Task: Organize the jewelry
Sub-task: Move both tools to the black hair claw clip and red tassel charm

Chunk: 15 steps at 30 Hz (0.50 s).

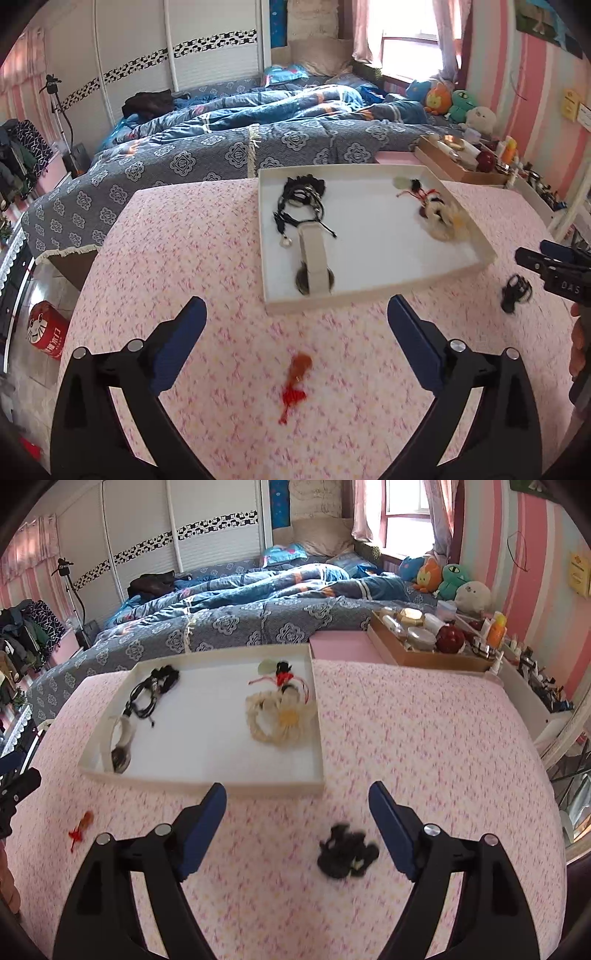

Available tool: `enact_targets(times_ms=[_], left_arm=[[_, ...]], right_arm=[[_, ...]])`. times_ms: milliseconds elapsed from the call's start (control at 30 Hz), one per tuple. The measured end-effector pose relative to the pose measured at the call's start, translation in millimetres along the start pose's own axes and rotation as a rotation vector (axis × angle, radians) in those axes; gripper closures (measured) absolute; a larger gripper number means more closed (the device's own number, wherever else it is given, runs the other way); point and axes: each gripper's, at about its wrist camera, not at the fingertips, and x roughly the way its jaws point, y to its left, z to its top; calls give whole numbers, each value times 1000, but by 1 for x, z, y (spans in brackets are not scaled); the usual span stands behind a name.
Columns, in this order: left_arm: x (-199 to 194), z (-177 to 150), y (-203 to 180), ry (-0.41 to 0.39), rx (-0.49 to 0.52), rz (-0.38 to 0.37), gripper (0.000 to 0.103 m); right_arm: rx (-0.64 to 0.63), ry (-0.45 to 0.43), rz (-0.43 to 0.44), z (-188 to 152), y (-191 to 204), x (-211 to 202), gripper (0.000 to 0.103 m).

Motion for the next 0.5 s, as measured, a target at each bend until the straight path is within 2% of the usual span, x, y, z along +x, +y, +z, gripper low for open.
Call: enact_targets(times_ms=[267, 500], left_arm=[[-17, -25, -8, -21, 26, -10, 3], [-6, -43, -1, 8, -2, -14, 3]], right_arm=[[4, -17, -3, -27, -2, -13, 23], [35, -27, -51, -46, -19, -6, 23]])
